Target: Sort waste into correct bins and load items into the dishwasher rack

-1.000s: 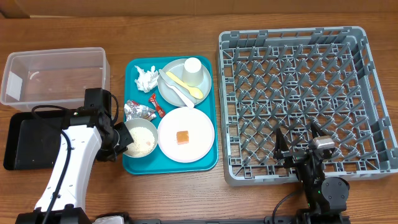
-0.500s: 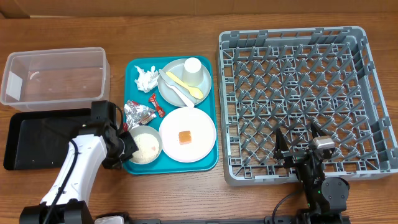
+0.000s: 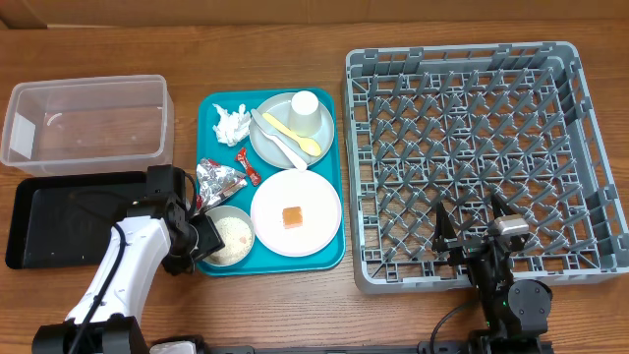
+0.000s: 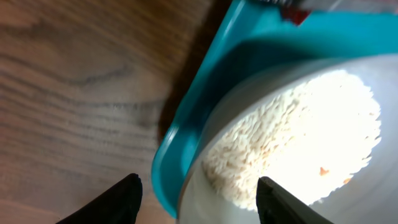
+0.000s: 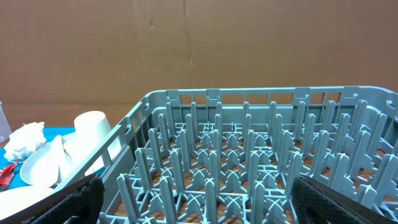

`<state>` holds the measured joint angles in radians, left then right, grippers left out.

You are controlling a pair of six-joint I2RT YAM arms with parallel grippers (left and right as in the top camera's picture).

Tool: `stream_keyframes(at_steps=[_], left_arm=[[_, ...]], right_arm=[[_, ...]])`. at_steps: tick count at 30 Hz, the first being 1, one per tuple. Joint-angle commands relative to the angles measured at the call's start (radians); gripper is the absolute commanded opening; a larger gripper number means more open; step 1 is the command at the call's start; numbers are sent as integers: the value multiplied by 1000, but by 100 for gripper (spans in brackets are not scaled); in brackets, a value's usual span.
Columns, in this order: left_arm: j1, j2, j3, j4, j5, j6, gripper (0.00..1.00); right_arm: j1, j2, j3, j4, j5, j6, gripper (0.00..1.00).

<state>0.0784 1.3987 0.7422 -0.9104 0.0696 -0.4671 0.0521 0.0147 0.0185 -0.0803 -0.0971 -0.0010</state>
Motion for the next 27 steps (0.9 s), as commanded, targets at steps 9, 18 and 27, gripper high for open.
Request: stream_keyframes(at_steps=[9, 18, 27], left_arm=[[0, -38, 391, -336, -29, 19, 62], [90, -252, 484, -476, -106, -143, 63], [392, -453, 484, -501, -77, -146, 100]], right_arm=[[-6, -12, -10, 5, 7, -3, 100], [-6, -12, -10, 4, 7, -3, 100], [-6, -12, -10, 150, -309, 103, 100]])
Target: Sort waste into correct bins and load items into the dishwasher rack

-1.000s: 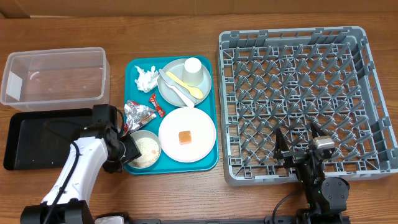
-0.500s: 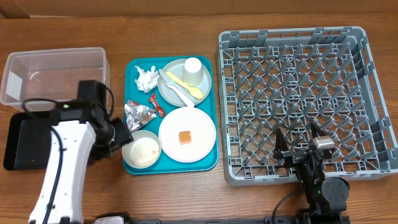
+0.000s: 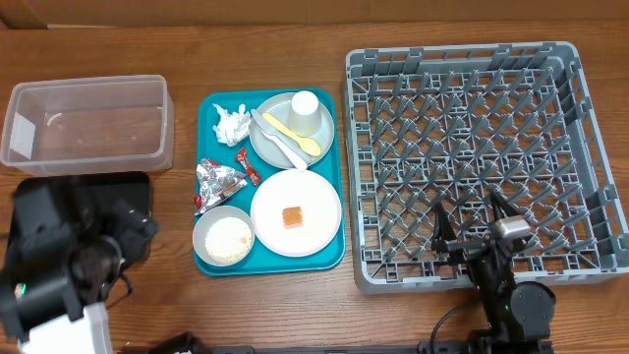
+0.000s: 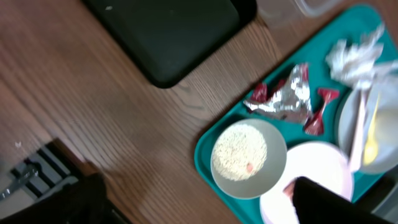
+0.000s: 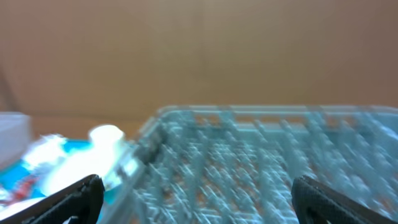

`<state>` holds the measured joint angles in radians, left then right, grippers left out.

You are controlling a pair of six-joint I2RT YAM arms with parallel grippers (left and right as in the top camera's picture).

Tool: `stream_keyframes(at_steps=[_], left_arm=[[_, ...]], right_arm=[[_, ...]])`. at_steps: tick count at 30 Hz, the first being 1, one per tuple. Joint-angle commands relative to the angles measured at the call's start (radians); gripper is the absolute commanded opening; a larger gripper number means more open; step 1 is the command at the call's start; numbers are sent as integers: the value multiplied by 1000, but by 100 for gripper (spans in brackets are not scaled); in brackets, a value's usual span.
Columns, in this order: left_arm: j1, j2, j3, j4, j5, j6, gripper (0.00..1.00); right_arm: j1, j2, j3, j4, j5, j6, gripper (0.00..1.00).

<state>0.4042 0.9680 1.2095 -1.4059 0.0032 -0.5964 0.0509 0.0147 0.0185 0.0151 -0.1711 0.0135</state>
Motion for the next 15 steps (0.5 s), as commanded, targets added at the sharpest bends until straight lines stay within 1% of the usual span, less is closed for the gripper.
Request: stream_keyframes(at_steps=[1, 2, 3, 4, 7, 9, 11, 13, 15], left_arm=[[90, -23, 16, -8, -10, -17, 100], [113, -23, 16, -8, -8, -17, 100], [132, -20, 16, -7, -6, -17, 100], [151, -17, 16, -8, -5, -18, 100], [177, -2, 16, -8, -9, -17, 100], [179, 10, 16, -10, -17, -10, 100], [179, 21, 16, -12, -41, -7, 100], [179, 25, 16, -8, -43, -19, 100], [180, 25, 16, 0, -43, -67, 100]], right_arm=[[-5, -12, -10, 83, -370, 171, 100], [-5, -12, -10, 99, -537, 285, 100], [-5, -12, -10, 93, -652, 357, 100], [-5, -12, -10, 89, -691, 381, 100], [-5, -12, -10, 140, -676, 506, 100], [-5, -12, -10, 241, -683, 594, 100], [-5, -12, -8, 378, -687, 665, 100], [-5, -12, 6, 465, -686, 700, 100], [-5, -11, 48, 471, -684, 702, 100]])
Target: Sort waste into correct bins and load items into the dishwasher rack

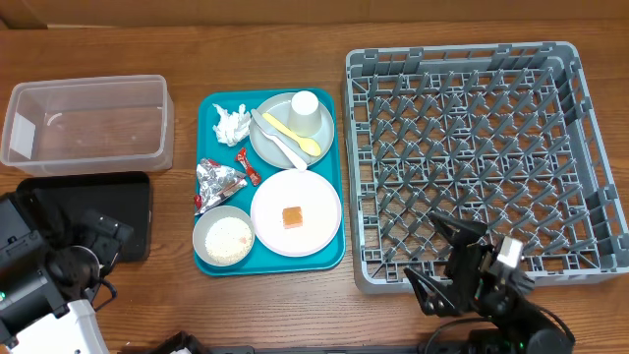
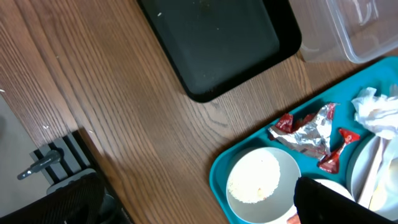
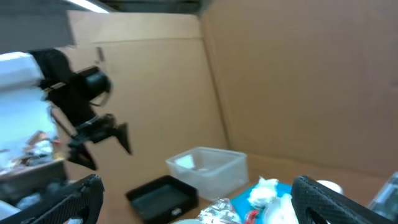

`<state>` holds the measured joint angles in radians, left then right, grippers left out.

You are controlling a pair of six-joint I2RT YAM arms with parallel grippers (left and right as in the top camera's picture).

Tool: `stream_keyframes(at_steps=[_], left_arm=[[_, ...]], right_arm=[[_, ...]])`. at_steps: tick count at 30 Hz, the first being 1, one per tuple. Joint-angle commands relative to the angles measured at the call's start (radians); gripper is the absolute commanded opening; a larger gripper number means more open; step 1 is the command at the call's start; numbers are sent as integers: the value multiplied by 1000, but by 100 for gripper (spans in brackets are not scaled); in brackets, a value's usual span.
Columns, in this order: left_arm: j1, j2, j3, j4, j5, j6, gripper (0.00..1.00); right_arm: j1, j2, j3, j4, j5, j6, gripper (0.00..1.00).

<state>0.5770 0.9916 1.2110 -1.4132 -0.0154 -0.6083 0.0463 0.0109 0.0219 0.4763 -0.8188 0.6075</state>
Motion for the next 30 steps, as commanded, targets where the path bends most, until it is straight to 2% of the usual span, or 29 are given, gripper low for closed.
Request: stream_keyframes(at_steps=[1, 8, 15, 19, 24, 30], left_arm=[[8, 2, 15, 14, -25, -80, 100], [8, 2, 15, 95, -57, -100, 100], [50, 2, 15, 125, -69, -98, 100], [134, 2, 15, 127, -56, -87, 100], [203, 2, 15, 117, -18, -32, 100], [202, 2, 15, 118, -2, -19, 100]], right_arm=[[-1, -5, 71, -5, -35, 107, 100], [-1, 125, 369, -208, -36, -18, 100], [-1, 441, 764, -465, -67, -198, 100], [0, 625, 945, -572, -116, -224, 100], [27, 791, 1085, -680, -144, -319, 100], [89, 871, 1111, -761, -66, -368, 100]])
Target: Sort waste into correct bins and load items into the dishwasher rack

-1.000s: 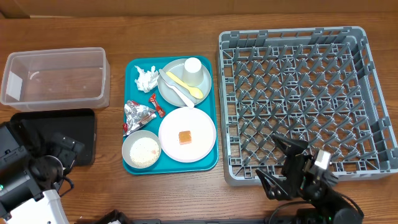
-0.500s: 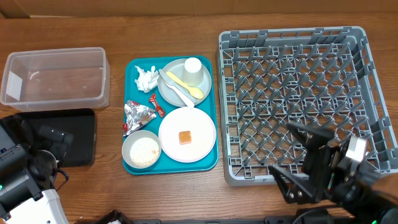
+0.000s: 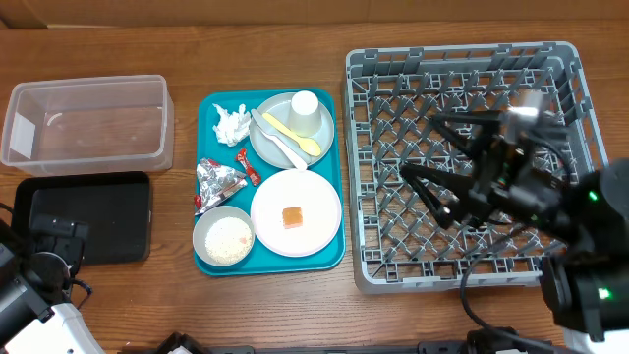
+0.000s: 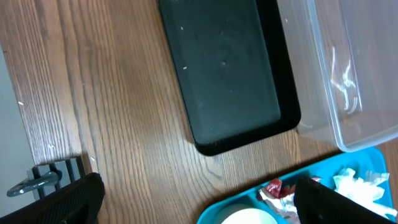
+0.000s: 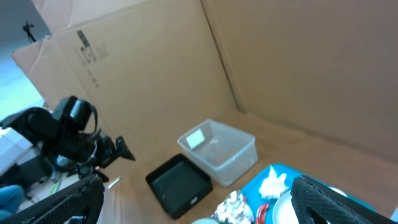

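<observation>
A teal tray point(image 3: 208, 108) holds a bowl of rice point(image 3: 224, 237), a plate with an orange cube point(image 3: 295, 211), and a plate carrying a white cup point(image 3: 305, 106), a yellow spoon and a white knife. A crumpled napkin point(image 3: 230, 124), foil wrapper point(image 3: 216, 179) and red wrapper point(image 3: 246, 165) lie on its left side. The grey dishwasher rack point(image 3: 350, 147) stands to the right, empty. My left gripper point(image 4: 199, 208) is open, off the table's front left corner. My right gripper point(image 3: 428, 162) is open and empty, raised over the rack and pointing left.
A clear plastic bin point(image 3: 86, 123) sits at the back left, with a black bin point(image 3: 88, 216) in front of it; both are empty. Both also show in the left wrist view as the black bin point(image 4: 230, 74) and clear bin point(image 4: 348, 68). Cardboard walls stand behind the table.
My right gripper was low at the rack's front edge and is now raised over the rack's middle, facing the tray. My left arm has drawn slightly further toward the front left corner.
First my left gripper stood open at the rice bowl on the tray's front left corner, and my right rested at the rack's front. Then the left was away at the front left with nothing in it. Later the right tilted up, and now hangs over the rack.
</observation>
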`<state>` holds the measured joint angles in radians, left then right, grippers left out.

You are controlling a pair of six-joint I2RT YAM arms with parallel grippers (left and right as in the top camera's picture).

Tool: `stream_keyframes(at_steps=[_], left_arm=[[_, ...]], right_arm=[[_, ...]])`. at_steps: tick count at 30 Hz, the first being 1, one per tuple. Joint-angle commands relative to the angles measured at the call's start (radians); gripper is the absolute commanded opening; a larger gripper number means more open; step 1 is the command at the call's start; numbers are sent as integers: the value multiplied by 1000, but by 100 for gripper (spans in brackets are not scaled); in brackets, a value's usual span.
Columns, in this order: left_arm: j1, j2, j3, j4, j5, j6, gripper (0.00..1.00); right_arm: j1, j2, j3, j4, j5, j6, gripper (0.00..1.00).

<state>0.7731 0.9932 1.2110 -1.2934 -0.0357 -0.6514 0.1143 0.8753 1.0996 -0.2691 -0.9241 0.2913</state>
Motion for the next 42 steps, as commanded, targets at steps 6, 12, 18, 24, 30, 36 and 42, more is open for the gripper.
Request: stream_keyframes(at_steps=[6, 12, 18, 24, 30, 36, 42], left_arm=[[6, 0, 15, -16, 70, 24, 100], [5, 0, 15, -17, 106, 45, 100], [5, 0, 15, -12, 198, 156, 100], [-2, 0, 15, -24, 451, 313, 96], [-109, 0, 11, -90, 553, 417, 93], [-333, 0, -13, -82, 549, 446, 90], [-586, 1, -58, -45, 357, 361, 90]], right_arm=[[48, 18, 33, -146, 254, -91, 100], [48, 17, 35, -219, 340, -91, 100], [48, 17, 35, -285, 500, -90, 100], [48, 17, 35, -290, 543, -90, 100], [48, 18, 35, -280, 612, -90, 100], [42, 48, 35, -319, 873, -36, 100], [-91, 124, 35, -354, 884, 62, 100]])
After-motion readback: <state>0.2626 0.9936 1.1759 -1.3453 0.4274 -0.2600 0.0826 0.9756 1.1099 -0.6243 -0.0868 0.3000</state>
